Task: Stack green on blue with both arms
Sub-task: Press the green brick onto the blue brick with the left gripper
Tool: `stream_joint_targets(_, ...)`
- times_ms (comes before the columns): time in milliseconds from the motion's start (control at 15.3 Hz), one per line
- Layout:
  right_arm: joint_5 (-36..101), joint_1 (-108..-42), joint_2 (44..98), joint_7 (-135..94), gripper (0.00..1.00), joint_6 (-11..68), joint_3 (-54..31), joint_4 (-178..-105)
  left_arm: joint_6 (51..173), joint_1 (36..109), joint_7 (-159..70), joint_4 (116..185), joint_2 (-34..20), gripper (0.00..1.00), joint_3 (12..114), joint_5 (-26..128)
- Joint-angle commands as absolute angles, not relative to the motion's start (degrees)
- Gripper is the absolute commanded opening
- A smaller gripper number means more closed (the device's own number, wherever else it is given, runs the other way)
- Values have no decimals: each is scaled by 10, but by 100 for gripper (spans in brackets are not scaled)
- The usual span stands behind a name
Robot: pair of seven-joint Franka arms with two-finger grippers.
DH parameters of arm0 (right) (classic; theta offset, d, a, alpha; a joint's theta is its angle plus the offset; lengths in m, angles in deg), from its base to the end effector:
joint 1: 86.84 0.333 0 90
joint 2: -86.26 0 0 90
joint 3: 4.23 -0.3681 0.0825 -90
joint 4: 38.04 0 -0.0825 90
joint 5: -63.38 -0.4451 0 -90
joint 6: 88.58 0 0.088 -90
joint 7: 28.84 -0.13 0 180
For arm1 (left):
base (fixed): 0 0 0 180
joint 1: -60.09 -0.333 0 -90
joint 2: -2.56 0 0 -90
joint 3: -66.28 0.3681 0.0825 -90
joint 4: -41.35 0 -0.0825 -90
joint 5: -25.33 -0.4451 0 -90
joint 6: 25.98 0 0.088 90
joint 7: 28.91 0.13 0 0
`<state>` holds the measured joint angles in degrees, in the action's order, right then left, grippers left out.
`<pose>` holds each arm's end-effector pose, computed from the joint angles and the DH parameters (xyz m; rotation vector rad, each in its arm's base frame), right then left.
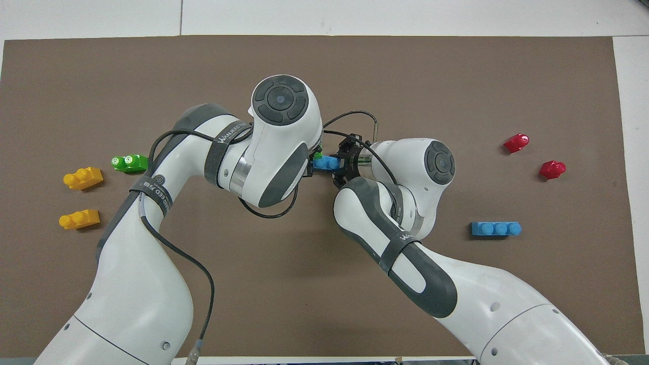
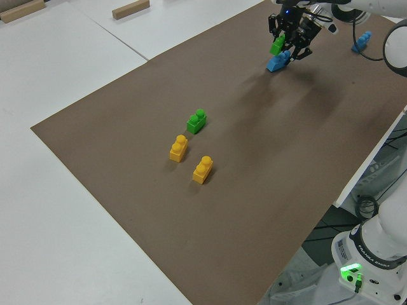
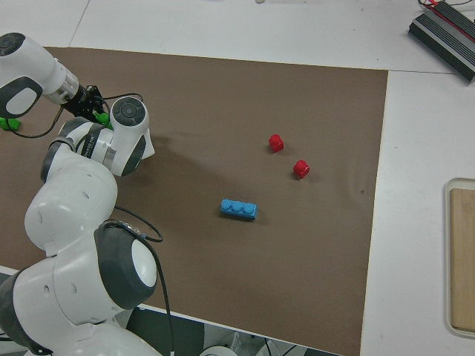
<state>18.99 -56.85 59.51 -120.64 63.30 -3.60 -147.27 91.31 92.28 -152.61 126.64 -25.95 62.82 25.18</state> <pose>0.6372 0.3459 0.2577 -1.7339 2.0355 0.3556 0.6418 -0.4510 0.3891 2.2042 2.1456 -0.0226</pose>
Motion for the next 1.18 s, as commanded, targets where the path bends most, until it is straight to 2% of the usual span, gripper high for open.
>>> stream_joint_targets(0, 178, -572, 579, -1190, 0, 657, -32, -1493, 910, 938, -1535, 1257, -269, 0, 636, 241)
stream_joint_targets(1114, 177, -578, 582, -1164, 0, 658, -32, -1512, 964, 945, -1487, 1336, -251, 0, 636, 221)
